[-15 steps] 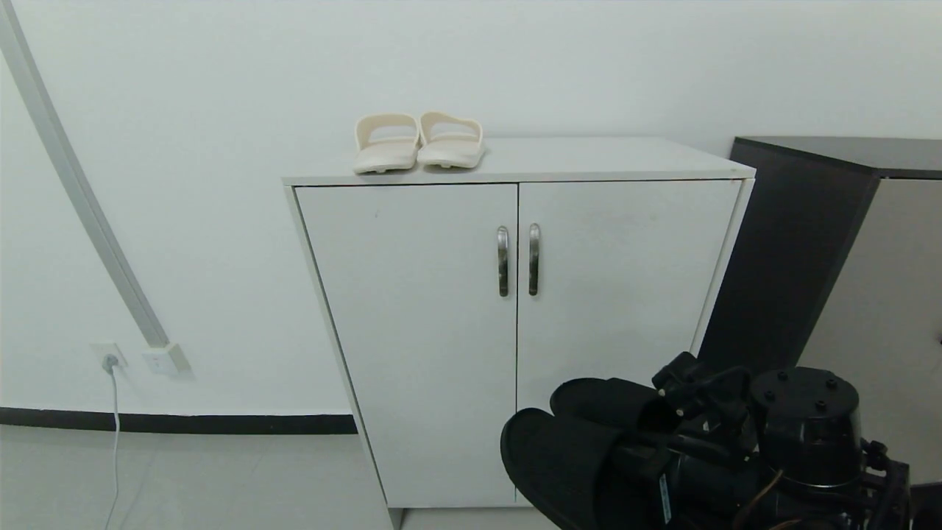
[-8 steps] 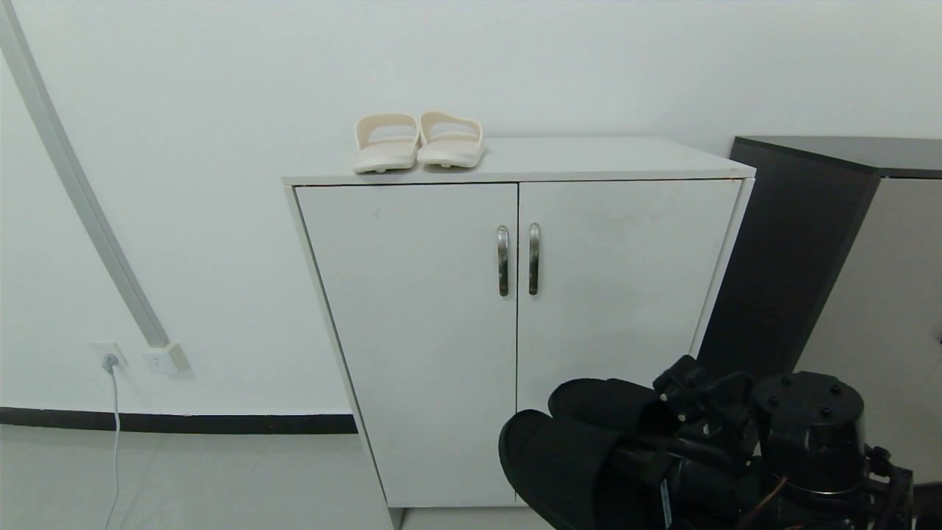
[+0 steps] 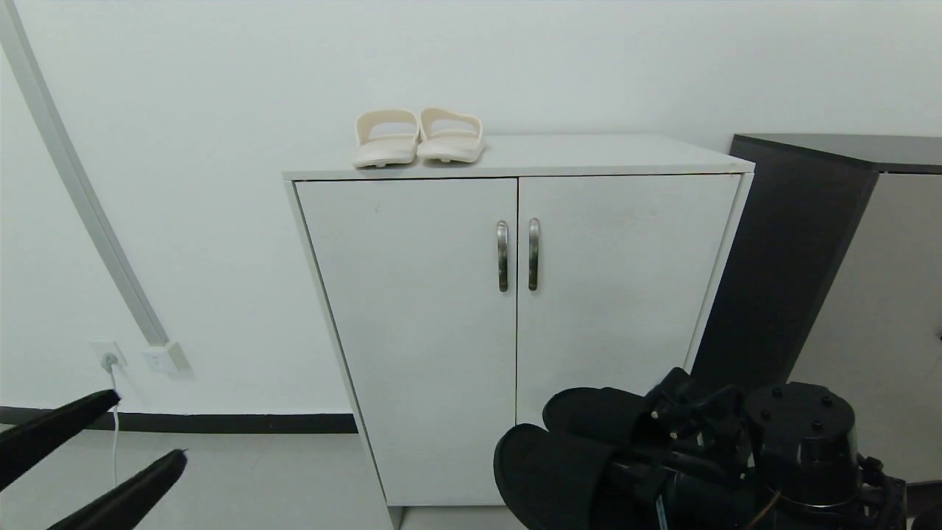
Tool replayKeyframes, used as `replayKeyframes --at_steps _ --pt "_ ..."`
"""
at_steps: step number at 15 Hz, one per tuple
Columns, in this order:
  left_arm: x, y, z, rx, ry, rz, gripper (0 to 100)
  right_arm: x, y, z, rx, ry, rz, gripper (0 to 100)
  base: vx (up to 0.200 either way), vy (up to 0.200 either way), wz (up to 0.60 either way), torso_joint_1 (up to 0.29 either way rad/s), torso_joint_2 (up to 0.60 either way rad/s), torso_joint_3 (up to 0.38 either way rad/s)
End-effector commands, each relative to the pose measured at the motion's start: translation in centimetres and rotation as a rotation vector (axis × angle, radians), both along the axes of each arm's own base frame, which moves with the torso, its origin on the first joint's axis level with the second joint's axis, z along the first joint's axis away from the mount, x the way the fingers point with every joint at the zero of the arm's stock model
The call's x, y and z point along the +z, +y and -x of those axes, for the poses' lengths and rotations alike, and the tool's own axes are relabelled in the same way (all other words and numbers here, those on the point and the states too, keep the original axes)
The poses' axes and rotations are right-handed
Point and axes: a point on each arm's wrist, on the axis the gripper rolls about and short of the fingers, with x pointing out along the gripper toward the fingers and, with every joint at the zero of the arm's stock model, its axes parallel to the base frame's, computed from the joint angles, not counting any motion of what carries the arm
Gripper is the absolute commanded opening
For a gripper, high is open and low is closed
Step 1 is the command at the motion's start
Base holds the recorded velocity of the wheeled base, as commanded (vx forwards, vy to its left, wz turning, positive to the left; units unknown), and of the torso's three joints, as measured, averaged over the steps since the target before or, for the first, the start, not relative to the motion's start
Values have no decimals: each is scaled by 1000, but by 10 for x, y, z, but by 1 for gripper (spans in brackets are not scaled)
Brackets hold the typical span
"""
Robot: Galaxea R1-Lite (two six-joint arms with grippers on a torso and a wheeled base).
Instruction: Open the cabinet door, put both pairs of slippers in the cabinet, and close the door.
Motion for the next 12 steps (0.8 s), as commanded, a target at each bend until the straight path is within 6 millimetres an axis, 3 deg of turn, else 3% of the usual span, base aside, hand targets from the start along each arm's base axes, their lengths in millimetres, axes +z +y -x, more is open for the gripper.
replayKeyframes --at_steps 1,6,10,12 --pt "6 -22 -47 -190 91 14 100 -3 1 0 2 9 7 0 0 0 0 0 0 0" --pt "48 -77 -105 -399 66 14 100 -2 3 2 11 7 3 0 0 0 0 0 0 0" --pt "62 -129 -154 -493 86 48 100 -4 1 3 9 16 12 0 0 0 0 0 0 0" --pt "63 -147 -167 -528 75 52 100 -5 1 3 7 15 14 0 0 0 0 0 0 0"
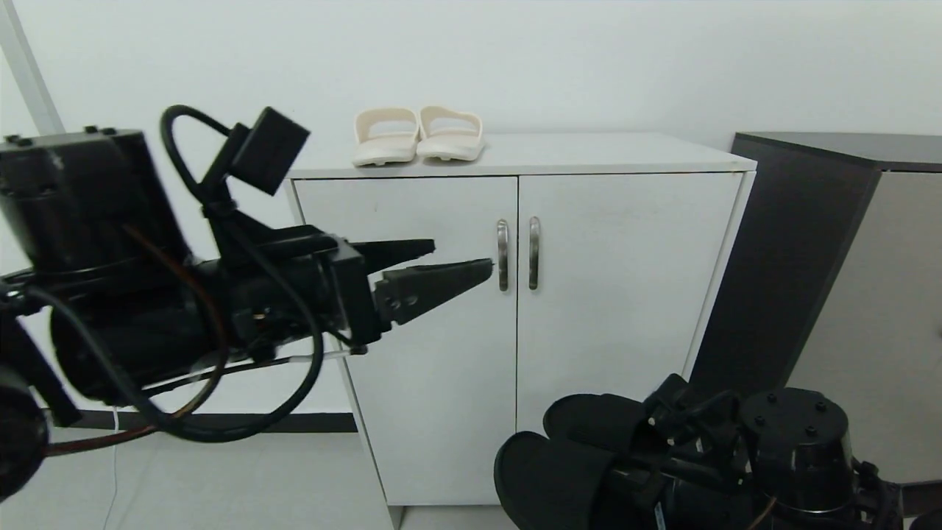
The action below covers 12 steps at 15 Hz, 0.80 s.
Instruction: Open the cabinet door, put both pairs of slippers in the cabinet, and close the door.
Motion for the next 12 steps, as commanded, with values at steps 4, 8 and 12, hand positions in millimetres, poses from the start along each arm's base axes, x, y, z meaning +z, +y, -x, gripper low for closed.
replayKeyframes --at_steps 4,8,12 --pt "-20 -63 -62 -86 100 10 100 0 -1 0 -2 -3 4 0 0 0 0 0 0 0" --pt "-28 -81 -77 -179 156 25 100 -3 -1 0 1 8 13 0 0 0 0 0 0 0" --pt "-34 -83 -97 -183 200 31 100 -4 0 0 2 10 16 0 0 0 0 0 0 0"
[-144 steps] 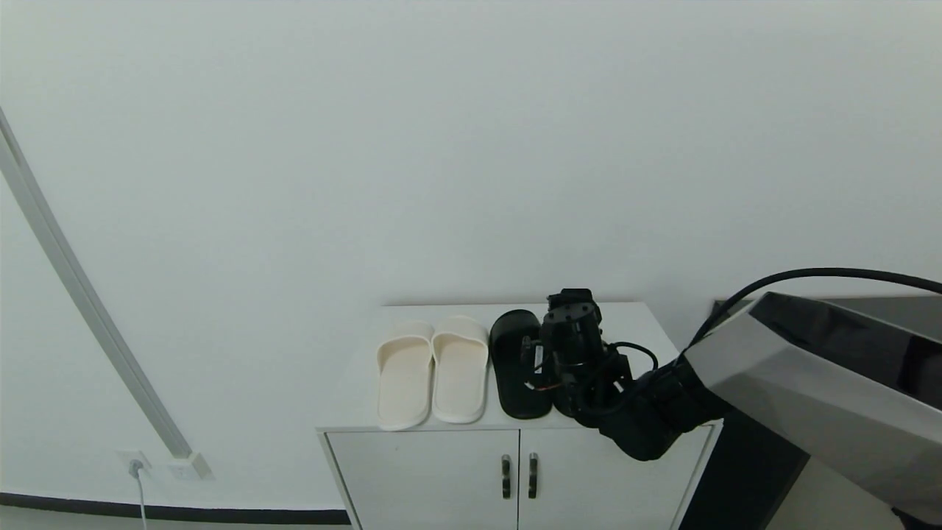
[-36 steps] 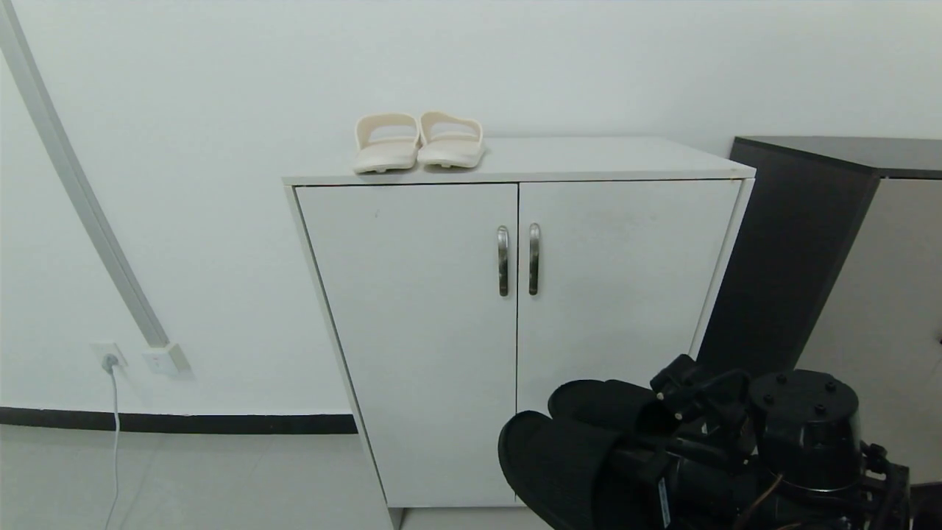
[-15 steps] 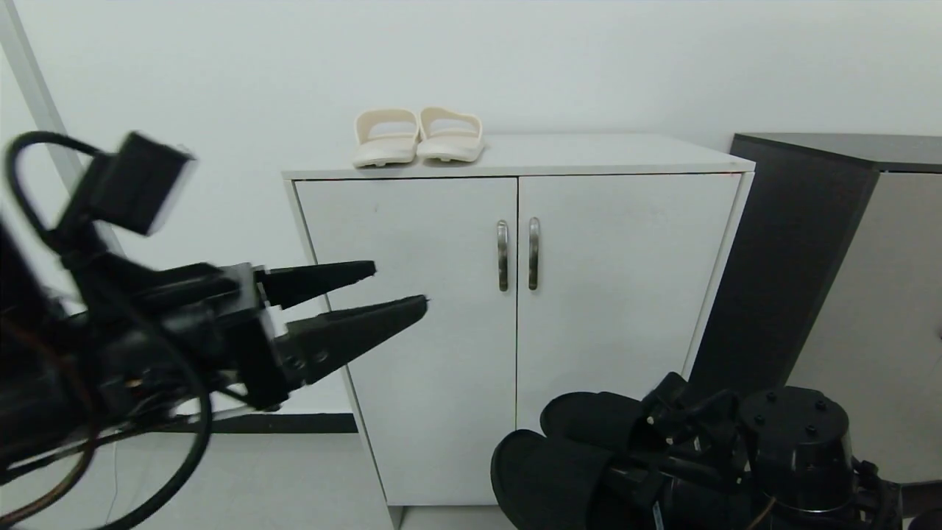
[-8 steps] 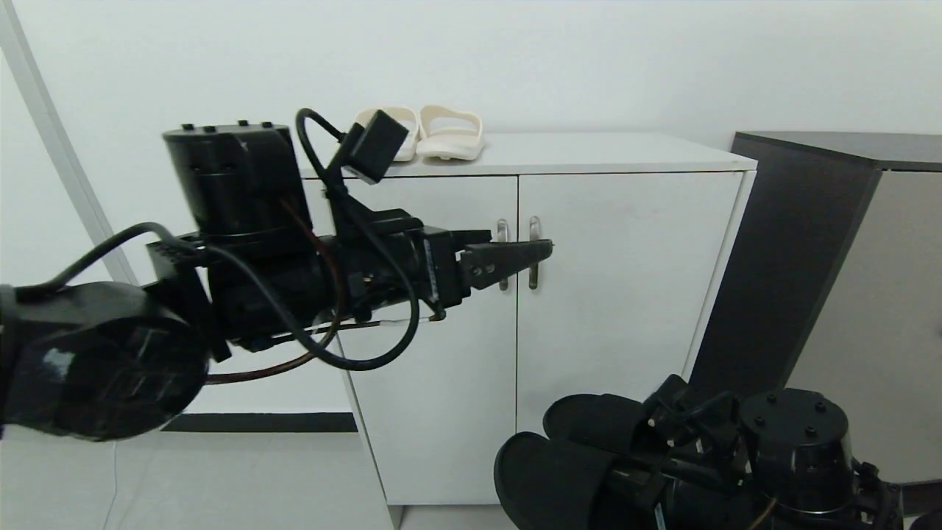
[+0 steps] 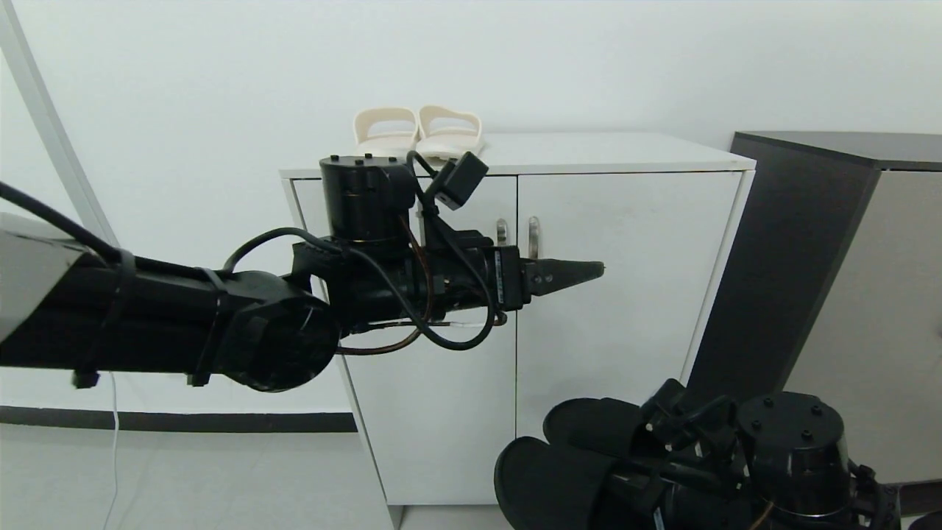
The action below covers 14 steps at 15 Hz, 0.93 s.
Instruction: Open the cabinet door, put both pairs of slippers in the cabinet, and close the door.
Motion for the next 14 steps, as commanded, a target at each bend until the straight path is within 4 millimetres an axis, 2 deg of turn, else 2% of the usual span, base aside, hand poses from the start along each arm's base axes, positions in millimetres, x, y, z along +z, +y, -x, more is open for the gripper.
replayKeyframes --at_steps 1,5,7,14 --pt "-5 -2 -17 27 9 -6 100 -1 0 0 1 3 5 0 0 0 0 0 0 0" --pt "2 -6 -20 131 6 -16 100 -1 0 0 1 3 5 0 0 0 0 0 0 0" --pt "3 -2 -25 172 6 -19 100 -2 0 0 0 5 7 0 0 0 0 0 0 0" --pt "-8 -12 -48 229 31 -50 100 -2 1 0 0 5 8 0 0 0 0 0 0 0"
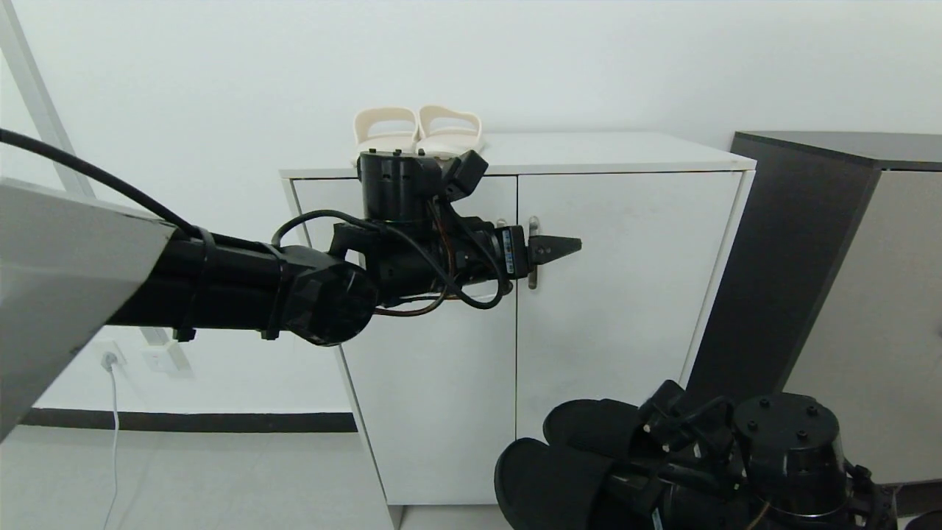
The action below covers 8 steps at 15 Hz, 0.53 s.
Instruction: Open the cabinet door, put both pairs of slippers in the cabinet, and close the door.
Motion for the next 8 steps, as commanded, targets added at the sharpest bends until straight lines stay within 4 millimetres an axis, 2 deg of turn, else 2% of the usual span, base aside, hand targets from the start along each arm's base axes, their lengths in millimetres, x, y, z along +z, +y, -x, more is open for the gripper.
replayKeyframes --at_steps 1,8 --pt "-8 -6 -10 14 6 -6 100 0 0 0 1 1 1 0 0 0 0 0 0 0" --pt "-13 -12 -21 17 7 -3 100 -2 1 0 2 7 6 0 0 0 0 0 0 0"
